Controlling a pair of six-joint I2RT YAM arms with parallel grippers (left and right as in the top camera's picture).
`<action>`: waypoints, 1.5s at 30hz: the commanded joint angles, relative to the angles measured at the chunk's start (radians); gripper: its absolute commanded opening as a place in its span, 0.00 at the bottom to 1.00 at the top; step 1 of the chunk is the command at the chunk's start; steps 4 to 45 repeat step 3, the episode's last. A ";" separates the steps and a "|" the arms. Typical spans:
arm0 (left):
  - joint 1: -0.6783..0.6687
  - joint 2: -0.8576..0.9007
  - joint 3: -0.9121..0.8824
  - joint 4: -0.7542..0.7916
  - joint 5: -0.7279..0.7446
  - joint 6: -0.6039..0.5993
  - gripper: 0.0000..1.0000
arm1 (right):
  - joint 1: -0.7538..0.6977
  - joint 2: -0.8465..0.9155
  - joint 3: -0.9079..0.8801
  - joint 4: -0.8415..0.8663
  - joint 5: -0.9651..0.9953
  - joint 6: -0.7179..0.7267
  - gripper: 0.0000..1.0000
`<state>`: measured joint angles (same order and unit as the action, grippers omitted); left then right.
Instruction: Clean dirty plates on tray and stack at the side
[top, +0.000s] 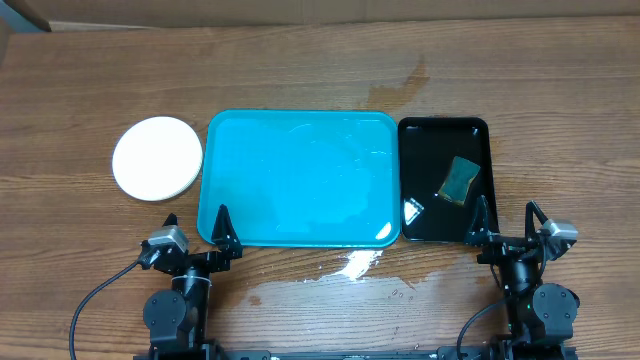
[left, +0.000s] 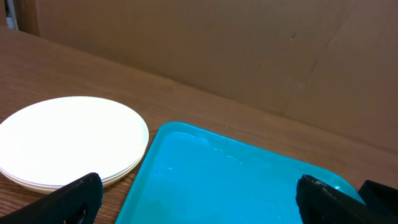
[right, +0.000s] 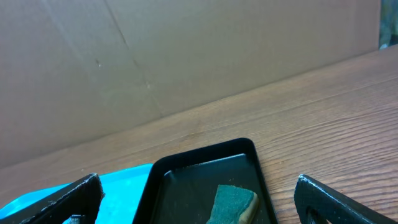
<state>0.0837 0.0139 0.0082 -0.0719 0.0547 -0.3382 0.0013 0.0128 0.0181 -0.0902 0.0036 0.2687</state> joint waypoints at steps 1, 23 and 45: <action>-0.006 -0.010 -0.003 -0.003 -0.013 -0.006 1.00 | -0.003 -0.010 -0.010 0.006 -0.005 0.005 1.00; -0.006 -0.010 -0.003 -0.003 -0.013 -0.006 1.00 | -0.003 -0.010 -0.010 0.006 -0.005 0.005 1.00; -0.006 -0.010 -0.003 -0.003 -0.013 -0.006 1.00 | -0.003 -0.010 -0.010 0.006 -0.005 0.005 1.00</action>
